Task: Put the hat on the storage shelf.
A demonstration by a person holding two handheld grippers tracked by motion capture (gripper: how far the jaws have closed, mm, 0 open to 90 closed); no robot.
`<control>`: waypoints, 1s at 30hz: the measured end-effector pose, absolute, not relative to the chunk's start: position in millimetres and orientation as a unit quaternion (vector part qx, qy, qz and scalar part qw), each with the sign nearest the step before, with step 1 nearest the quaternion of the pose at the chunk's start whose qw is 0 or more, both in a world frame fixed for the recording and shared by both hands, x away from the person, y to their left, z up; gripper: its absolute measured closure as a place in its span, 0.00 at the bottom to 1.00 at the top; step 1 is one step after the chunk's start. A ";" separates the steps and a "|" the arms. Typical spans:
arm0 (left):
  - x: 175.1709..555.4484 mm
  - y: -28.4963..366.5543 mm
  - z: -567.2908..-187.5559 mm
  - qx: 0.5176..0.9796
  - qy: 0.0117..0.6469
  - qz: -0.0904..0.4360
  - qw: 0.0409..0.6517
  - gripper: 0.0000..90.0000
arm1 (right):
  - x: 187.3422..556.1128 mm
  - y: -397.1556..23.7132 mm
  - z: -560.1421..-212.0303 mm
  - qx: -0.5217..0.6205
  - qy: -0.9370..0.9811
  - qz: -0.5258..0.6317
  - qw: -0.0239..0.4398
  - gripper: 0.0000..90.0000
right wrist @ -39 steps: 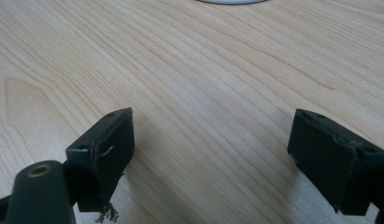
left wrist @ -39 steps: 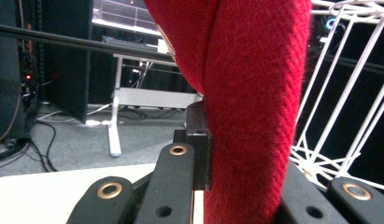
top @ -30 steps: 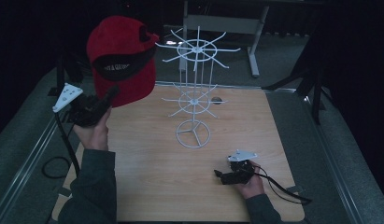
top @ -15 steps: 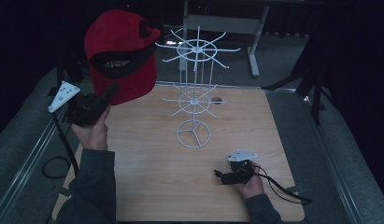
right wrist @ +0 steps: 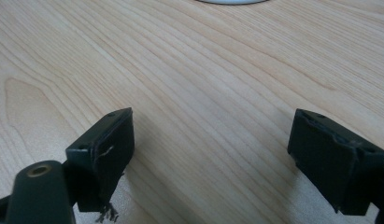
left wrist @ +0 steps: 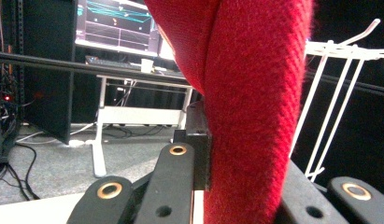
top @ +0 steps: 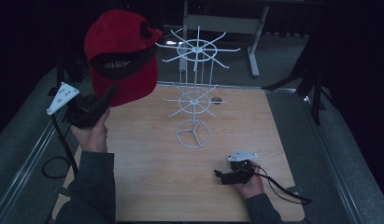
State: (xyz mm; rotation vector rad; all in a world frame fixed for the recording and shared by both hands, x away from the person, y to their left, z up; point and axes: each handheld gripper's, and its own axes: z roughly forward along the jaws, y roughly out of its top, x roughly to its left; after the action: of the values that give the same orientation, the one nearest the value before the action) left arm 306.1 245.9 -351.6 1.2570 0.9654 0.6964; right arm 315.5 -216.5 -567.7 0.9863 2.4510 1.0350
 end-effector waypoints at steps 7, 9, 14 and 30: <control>303.9 244.3 -351.6 0.554 0.418 0.306 0.651 0.95 | 315.9 -216.3 -567.7 0.344 0.854 0.360 0.151 0.16; 303.1 243.3 -352.0 0.556 0.417 0.305 0.651 0.95 | 315.9 -216.3 -567.7 0.343 0.854 0.360 0.152 0.16; 301.4 241.0 -355.4 0.561 0.414 0.305 0.649 0.95 | 316.0 -216.3 -567.7 0.343 0.854 0.360 0.152 0.16; 306.8 236.3 -386.9 0.581 0.420 0.283 0.637 0.94 | 316.1 -216.3 -567.7 0.343 0.854 0.360 0.152 0.16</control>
State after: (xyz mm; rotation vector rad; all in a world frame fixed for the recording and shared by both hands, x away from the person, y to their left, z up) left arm 306.8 236.3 -386.9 1.3271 0.9600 0.6467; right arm 316.1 -216.3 -567.7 0.9837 2.4506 1.0342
